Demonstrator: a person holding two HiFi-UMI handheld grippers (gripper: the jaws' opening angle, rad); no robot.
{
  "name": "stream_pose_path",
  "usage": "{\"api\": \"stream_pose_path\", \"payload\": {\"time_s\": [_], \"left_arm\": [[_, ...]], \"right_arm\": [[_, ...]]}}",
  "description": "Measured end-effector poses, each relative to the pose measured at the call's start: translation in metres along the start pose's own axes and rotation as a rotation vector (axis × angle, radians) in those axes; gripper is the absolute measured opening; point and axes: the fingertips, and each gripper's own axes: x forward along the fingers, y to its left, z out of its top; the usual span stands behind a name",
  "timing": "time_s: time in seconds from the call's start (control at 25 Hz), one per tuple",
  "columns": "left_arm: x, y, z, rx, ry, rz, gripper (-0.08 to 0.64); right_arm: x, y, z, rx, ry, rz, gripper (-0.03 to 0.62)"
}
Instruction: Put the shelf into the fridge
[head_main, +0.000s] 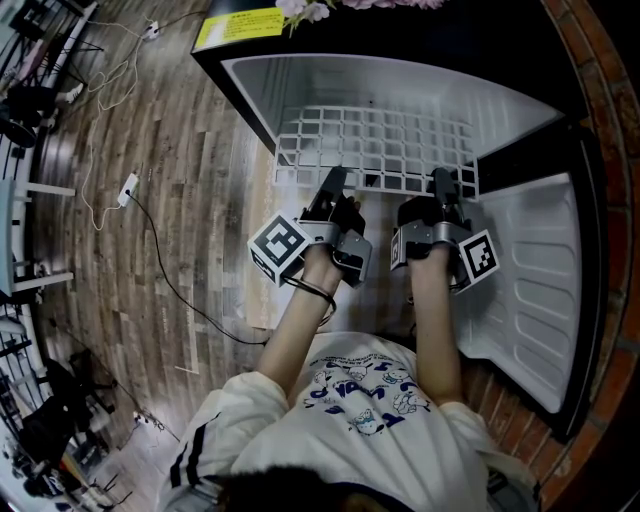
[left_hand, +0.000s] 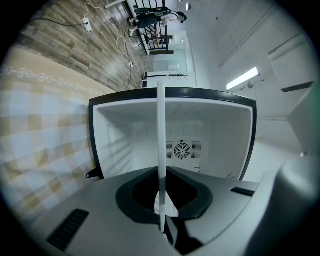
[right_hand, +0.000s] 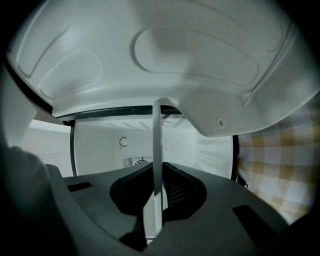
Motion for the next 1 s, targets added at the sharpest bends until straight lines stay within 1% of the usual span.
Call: {"api": "stream_pose_path", "payload": {"time_s": [0.24,0.8,0.88,1.0], "left_arm": [[0.001,-0.006,0.0,-0.004,-0.002,-0.013,0.037],[-0.001,-0.031,0.004,-0.003,-0.006,-0.013,0.038],[0.0,-0.029,0.005,-0.002,-0.008,-0.013,0.038],[0.001,-0.013,0.003,-0.003,-0.013,-0.016,0.038]], "right_arm": [[0.0,0.003,0.0,-0.006,0.0,0.001,0.049],[0.002,0.031,-0.004,-0.011,-0.003,0.003,0.049],[0.002,0.03,-0.004,-0.011,-0.004,0.006,0.049],[0.002,0.014,-0.002,-0.009,-0.006,0.011,0.049]]}}
